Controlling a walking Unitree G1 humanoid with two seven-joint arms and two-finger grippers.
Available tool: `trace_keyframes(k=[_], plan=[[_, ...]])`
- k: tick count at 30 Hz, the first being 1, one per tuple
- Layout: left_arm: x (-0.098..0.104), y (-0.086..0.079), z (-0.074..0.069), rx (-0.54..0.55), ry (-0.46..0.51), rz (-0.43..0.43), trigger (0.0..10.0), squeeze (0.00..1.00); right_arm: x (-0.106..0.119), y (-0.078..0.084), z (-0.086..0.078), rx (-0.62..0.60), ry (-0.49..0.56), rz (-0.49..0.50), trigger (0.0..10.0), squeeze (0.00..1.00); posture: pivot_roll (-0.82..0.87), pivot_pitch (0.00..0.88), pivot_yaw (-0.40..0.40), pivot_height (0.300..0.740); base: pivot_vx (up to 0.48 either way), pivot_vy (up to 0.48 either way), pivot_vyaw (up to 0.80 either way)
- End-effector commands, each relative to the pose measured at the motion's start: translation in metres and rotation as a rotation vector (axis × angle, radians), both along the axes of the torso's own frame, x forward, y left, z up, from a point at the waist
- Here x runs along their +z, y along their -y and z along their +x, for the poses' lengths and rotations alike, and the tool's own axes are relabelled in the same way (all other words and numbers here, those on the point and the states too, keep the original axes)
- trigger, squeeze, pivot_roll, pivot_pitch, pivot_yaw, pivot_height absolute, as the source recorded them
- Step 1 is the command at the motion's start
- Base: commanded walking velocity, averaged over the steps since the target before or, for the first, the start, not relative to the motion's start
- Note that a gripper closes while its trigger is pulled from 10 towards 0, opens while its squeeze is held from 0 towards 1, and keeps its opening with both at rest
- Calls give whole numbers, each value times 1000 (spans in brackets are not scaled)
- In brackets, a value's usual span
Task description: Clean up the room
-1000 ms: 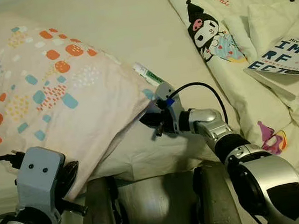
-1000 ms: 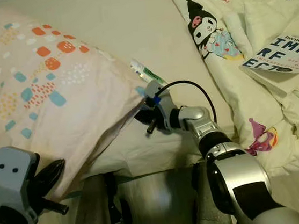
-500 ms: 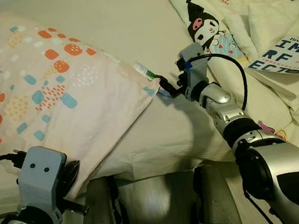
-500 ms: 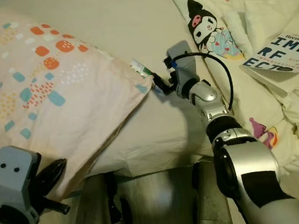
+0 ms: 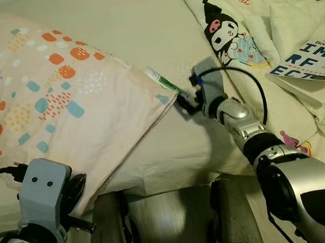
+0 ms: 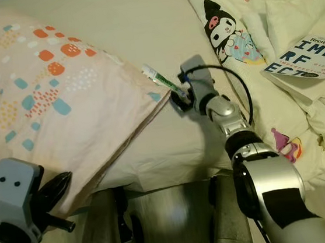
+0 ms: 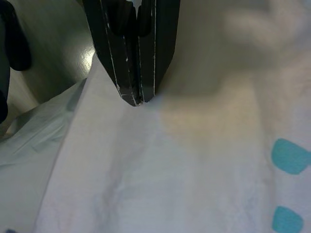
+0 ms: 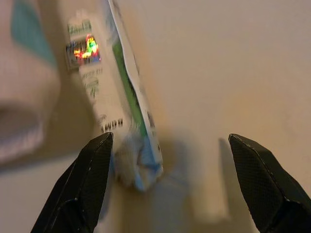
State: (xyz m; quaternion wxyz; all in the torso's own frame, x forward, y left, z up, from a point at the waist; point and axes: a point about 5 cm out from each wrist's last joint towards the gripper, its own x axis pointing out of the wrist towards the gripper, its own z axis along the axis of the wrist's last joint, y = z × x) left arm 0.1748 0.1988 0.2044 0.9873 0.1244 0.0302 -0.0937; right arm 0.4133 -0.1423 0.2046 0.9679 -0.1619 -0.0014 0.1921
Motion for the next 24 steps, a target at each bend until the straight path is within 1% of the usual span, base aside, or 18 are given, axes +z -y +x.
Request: trace_keyframes(k=[1, 2, 3, 10, 11, 12, 13, 14, 15, 20, 21, 23, 24], plan=[[0, -1, -5, 1, -15, 15, 10000, 0, -22, 4, -4, -16, -86, -39, 10000, 973, 354, 454, 62, 563, 0, 0, 0], [1, -1, -6, -1, -12, 12, 10000, 0, -25, 4, -5, -16, -98, -60, 10000, 24, 355, 454, 63, 563, 0, 0, 0], [1, 0, -6, -3, -10, 10, 10000, 0, -27, 5, -6, -16, -106, -71, 10000, 0, 358, 454, 62, 563, 0, 0, 0], [2, 0, -6, -8, -8, 9, 10000, 0, -28, 5, -6, -13, -104, -86, 10000, 0, 361, 453, 64, 563, 0, 0, 0], [2, 0, -6, -8, -10, 11, 10000, 0, -28, 5, -6, -11, -103, -79, 9490, 0, 361, 453, 64, 563, 0, 0, 0], [2, 0, -6, -8, -10, 11, 10000, 0, -28, 5, -6, -11, -103, -79, 9490, 0, 361, 453, 64, 563, 0, 0, 0], [2, -1, -6, -8, -11, 12, 10000, 0, -28, 5, -6, -10, -103, -69, 2314, 0, 361, 453, 64, 563, 0, 0, 0], [2, -1, -6, -8, -11, 12, 10000, 0, -28, 5, -6, -10, -103, -69, 2314, 0, 361, 453, 64, 563, 0, 0, 0], [1, -1, -6, -8, -12, 13, 10000, 0, -27, 5, -6, -9, -103, -60, 0, 0, 359, 451, 66, 563, 0, 0, 0], [1, -1, -5, -7, -13, 14, 10000, 0, -26, 6, -6, -12, -100, -53, 0, 0, 356, 450, 67, 563, 0, 0, 0], [0, -1, -5, -10, -13, 13, 10000, 0, -25, 7, -5, -20, -89, -68, 8941, 0, 351, 447, 67, 563, 0, 0, 0], [0, -1, -5, -10, -13, 13, 10000, 0, -25, 7, -5, -20, -89, -68, 8941, 0, 351, 447, 67, 563, 0, 0, 0], [0, -1, -4, -12, -14, 11, 10000, 0, -22, 6, -5, -25, -68, -84, 10000, 0, 351, 447, 67, 563, 0, 0, 0]])
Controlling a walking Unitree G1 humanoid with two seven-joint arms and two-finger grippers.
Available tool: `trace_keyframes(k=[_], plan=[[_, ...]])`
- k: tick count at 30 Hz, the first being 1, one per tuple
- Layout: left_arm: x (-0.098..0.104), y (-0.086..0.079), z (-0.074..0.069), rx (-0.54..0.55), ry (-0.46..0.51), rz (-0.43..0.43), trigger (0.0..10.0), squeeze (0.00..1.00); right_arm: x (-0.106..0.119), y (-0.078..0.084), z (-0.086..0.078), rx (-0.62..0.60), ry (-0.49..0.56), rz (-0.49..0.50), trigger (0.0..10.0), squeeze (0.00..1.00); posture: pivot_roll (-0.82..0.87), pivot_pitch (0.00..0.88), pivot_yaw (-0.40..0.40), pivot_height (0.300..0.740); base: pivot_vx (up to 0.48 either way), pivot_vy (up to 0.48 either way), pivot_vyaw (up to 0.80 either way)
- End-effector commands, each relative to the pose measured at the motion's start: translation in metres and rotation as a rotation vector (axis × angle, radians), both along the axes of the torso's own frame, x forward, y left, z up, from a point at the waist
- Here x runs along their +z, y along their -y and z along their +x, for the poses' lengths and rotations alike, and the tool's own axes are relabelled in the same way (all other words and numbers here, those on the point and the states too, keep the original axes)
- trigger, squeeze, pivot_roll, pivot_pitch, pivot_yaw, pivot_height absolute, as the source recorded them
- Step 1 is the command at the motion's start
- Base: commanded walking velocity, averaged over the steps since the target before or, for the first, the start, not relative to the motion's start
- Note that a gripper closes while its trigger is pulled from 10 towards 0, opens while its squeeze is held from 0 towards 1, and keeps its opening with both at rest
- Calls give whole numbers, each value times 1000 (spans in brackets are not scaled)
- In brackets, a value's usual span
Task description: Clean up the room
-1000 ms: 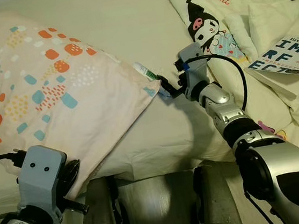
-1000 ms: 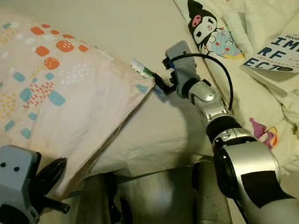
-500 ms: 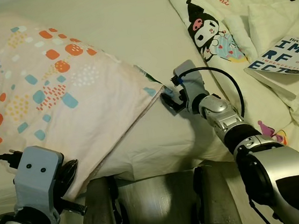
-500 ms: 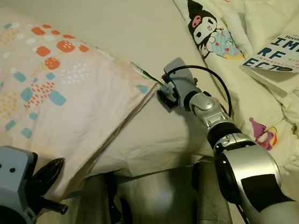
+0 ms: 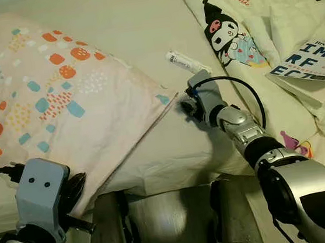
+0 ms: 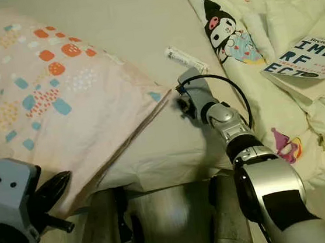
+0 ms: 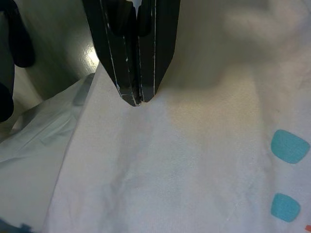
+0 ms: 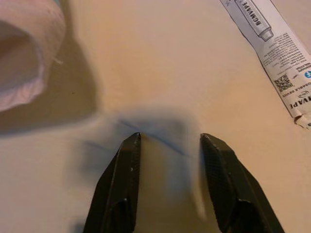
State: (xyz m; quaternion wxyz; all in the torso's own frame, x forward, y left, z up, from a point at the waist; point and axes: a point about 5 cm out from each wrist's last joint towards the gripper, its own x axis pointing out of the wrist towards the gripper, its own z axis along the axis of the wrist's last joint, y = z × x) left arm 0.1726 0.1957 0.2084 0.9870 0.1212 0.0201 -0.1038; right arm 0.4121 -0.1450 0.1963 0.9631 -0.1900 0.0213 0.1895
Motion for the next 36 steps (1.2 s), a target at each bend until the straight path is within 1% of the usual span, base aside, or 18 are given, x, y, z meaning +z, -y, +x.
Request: trace_keyframes(k=[1, 5, 7, 8, 9, 10, 14, 20, 21, 24, 25, 27, 29, 30, 32, 33, 34, 36], plan=[[-4, -4, -2, 11, -30, 20, 10000, 0, -14, 4, -3, -15, -36, -19, 10000, 0, 351, 447, 67, 563, 0, 0, 0], [-5, -4, -1, 8, -30, 18, 10000, 0, -9, 5, -2, -41, -5, -21, 10000, 0, 338, 439, 63, 563, 0, 0, 0], [-5, -3, 0, 6, -27, 16, 10000, 0, 0, 14, 1, -117, 45, -24, 10000, 0, 330, 431, 57, 563, 0, 0, 0], [-5, -3, 1, 7, -23, 12, 10000, 0, 10, 27, 3, -205, 90, 10, 10000, 0, 330, 431, 57, 563, 0, 0, 0], [-5, -3, 1, 7, -23, 12, 10000, 0, 10, 27, 3, -205, 90, 10, 10000, 0, 330, 431, 57, 563, 0, 0, 0], [-5, -3, 2, 8, -21, 10, 10000, 0, 17, 37, 3, -245, 114, 53, 0, 0, 327, 428, 55, 563, 0, 0, 0], [-5, -2, 2, 8, -20, 8, 10000, 0, 21, 44, 3, -257, 119, 90, 0, 0, 321, 430, 54, 563, 0, 0, 0], [-6, -1, 2, 3, -22, 7, 10000, 0, 31, 75, 1, -392, 156, 99, 0, 0, 318, 428, 58, 563, 0, 0, 0], [-6, -2, 3, 3, -22, 8, 10000, 0, 33, 89, -2, -458, 160, 115, 2039, 0, 329, 429, 64, 563, 0, 0, 0], [-5, -3, 3, 8, -22, 12, 10000, 0, 31, 104, -5, -528, 137, 196, 3176, 0, 324, 434, 65, 563, 0, 0, 0], [-6, -4, 4, 14, -21, 10, 10000, 0, 26, 100, -4, -492, 95, 264, 3059, 0, 314, 431, 66, 563, 0, 0, 0], [-6, -4, 4, 14, -21, 10, 10000, 0, 26, 100, -4, -492, 95, 264, 3059, 0, 314, 431, 66, 563, 0, 0, 0], [-9, -4, 7, 27, -25, -9, 10000, 0, 21, 84, -2, -395, 50, 281, 3412, 0, 277, 419, 62, 563, 0, 0, 0], [-15, -6, 11, 48, -32, -26, 10000, 0, 19, 70, 0, -330, 33, 272, 6078, 0, 238, 409, 47, 563, 0, 0, 0], [-15, -6, 11, 48, -32, -26, 10000, 0, 19, 70, 0, -330, 33, 272, 6078, 0, 238, 409, 47, 563, 0, 0, 0], [-21, -9, 16, 89, -40, -44, 10000, 0, 19, 58, 2, -288, 22, 271, 10000, 0, 213, 401, 29, 563, 0, 0, 0], [-34, -17, 27, 182, -55, -84, 10000, 0, 21, 41, 5, -242, 15, 311, 10000, 0, 167, 380, -4, 563, 0, 0, 0], [-38, -20, 31, 213, -47, -96, 10000, 0, 23, 36, 6, -219, 20, 312, 10000, 0, 137, 359, -23, 563, 0, 0, 0]])
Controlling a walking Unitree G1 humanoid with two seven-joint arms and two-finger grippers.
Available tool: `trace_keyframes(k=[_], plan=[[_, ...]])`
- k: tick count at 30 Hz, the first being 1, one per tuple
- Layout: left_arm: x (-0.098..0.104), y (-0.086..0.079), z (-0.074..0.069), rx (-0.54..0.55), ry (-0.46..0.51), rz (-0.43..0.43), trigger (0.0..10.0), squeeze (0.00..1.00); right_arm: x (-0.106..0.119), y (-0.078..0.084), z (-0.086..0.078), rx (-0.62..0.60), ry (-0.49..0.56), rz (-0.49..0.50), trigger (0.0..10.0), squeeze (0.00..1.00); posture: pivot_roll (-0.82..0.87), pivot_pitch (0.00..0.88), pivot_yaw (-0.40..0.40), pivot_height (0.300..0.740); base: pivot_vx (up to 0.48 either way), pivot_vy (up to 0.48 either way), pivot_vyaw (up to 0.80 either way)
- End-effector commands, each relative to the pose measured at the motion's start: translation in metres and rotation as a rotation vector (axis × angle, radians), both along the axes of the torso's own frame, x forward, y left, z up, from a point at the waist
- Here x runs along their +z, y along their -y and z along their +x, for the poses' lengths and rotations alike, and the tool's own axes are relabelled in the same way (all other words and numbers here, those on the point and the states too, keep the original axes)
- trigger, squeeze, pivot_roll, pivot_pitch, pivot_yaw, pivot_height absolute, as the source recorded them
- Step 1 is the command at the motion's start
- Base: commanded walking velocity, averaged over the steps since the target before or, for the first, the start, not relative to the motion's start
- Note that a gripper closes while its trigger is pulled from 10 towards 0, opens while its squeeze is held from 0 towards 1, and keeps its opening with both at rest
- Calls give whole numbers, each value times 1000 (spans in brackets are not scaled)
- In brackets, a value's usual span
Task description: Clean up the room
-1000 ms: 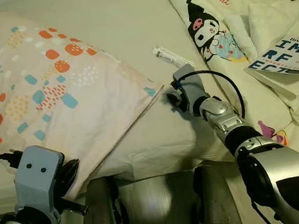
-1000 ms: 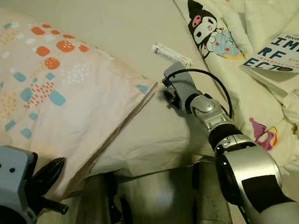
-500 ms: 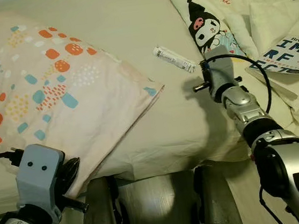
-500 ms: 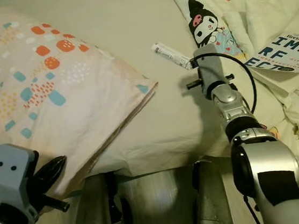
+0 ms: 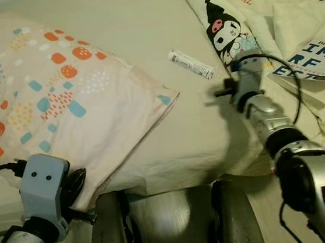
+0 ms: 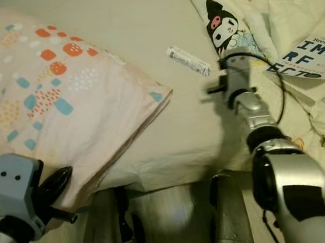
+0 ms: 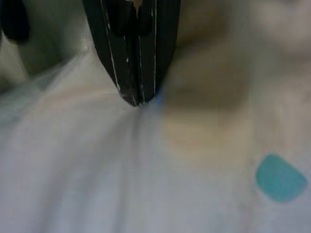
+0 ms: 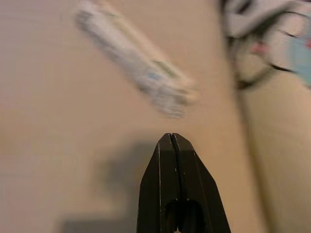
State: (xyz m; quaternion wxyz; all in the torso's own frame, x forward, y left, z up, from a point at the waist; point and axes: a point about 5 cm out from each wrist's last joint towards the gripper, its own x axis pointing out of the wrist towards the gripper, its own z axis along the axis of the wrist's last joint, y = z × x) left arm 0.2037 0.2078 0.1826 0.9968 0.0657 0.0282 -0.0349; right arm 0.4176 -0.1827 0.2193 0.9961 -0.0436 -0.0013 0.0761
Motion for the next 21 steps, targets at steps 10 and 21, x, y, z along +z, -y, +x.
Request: trace_keyframes(k=[10, 21], plan=[[-39, -5, 15, 183, -21, -68, 10000, 0, -4, -25, 0, 6, 43, 22, 10000, 0, 24, 219, -98, 563, 0, 0, 0], [-39, 4, 25, 254, 96, -92, 10000, 0, -52, -64, -35, 93, 80, 6, 10000, 0, 11, 145, -99, 563, 0, 0, 0]])
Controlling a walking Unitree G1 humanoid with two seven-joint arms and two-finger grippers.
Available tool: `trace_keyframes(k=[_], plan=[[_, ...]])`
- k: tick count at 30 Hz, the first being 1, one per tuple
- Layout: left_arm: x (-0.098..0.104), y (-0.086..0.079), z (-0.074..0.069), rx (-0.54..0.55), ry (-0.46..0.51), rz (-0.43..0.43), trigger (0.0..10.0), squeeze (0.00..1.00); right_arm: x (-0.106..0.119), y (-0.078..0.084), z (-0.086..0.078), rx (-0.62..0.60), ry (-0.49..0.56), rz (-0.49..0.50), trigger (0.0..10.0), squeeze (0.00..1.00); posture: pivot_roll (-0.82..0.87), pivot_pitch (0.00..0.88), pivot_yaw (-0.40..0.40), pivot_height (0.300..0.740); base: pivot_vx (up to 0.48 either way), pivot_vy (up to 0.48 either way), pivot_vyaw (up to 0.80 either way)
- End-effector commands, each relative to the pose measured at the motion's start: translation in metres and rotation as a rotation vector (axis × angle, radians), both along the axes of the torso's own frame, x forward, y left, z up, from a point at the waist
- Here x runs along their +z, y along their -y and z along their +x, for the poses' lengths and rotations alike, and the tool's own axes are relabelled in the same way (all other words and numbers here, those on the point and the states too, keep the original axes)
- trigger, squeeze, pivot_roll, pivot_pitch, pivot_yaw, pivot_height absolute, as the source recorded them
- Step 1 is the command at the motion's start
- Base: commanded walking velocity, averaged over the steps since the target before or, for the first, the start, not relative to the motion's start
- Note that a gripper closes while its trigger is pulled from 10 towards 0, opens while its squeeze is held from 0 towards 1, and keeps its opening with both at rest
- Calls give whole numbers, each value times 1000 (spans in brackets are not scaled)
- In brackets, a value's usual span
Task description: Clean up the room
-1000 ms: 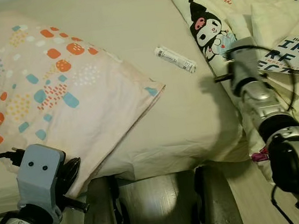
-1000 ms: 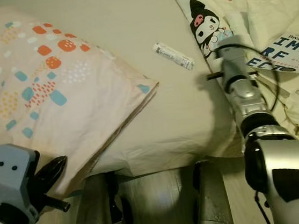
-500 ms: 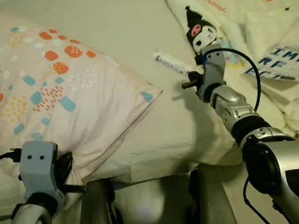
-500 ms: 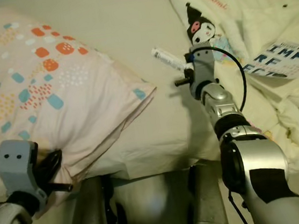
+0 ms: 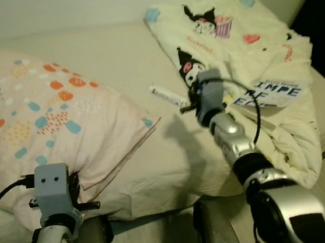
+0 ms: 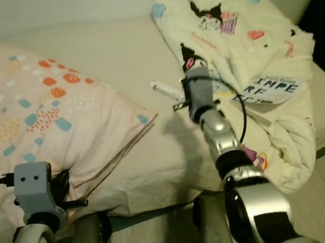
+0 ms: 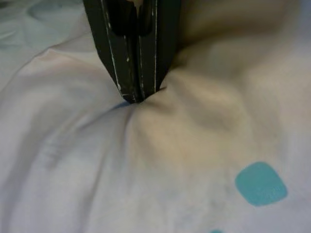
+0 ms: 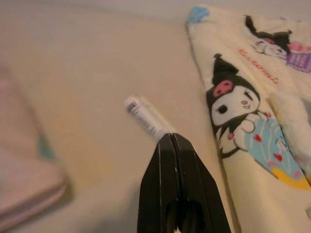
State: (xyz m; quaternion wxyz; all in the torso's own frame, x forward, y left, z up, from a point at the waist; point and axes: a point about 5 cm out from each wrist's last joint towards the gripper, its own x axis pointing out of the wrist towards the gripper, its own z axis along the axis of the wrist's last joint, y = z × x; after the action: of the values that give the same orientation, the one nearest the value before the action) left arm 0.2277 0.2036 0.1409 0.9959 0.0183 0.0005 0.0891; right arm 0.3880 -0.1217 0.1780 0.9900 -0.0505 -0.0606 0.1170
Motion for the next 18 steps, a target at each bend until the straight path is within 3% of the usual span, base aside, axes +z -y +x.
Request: trace_keyframes(k=[1, 3, 4, 7, 10, 15, 18], plan=[[13, 2, 3, -10, 92, -3, 10000, 0, -23, -6, -20, 12, -41, 36, 10000, 0, 11, 145, -99, 563, 0, 0, 0], [13, 2, 3, -10, 92, -3, 10000, 0, -23, -6, -20, 12, -41, 36, 10000, 0, 11, 145, -99, 563, 0, 0, 0], [21, 3, 3, -20, 143, -7, 10000, 0, -31, -8, -30, 14, -42, 54, 10000, 0, 6, 145, -90, 563, 0, 0, 0], [28, 3, 4, -21, 181, -8, 10000, 0, -37, -8, -39, 11, -40, 68, 10000, 0, 10, 149, -85, 563, 0, 0, 0], [37, 2, 8, 35, 246, 0, 10000, 0, -48, -14, -64, 42, -11, 47, 10000, 0, 5, 148, -72, 563, 0, 0, 0], [48, 7, 14, 24, 284, 19, 10000, 0, -51, -17, -75, 35, -5, 28, 10000, 0, 0, 131, -73, 563, 0, 0, 0], [45, 11, 18, -7, 254, 37, 10000, 0, -51, -16, -77, 22, -8, 25, 10000, 0, 2, 121, -78, 563, 0, 0, 0]])
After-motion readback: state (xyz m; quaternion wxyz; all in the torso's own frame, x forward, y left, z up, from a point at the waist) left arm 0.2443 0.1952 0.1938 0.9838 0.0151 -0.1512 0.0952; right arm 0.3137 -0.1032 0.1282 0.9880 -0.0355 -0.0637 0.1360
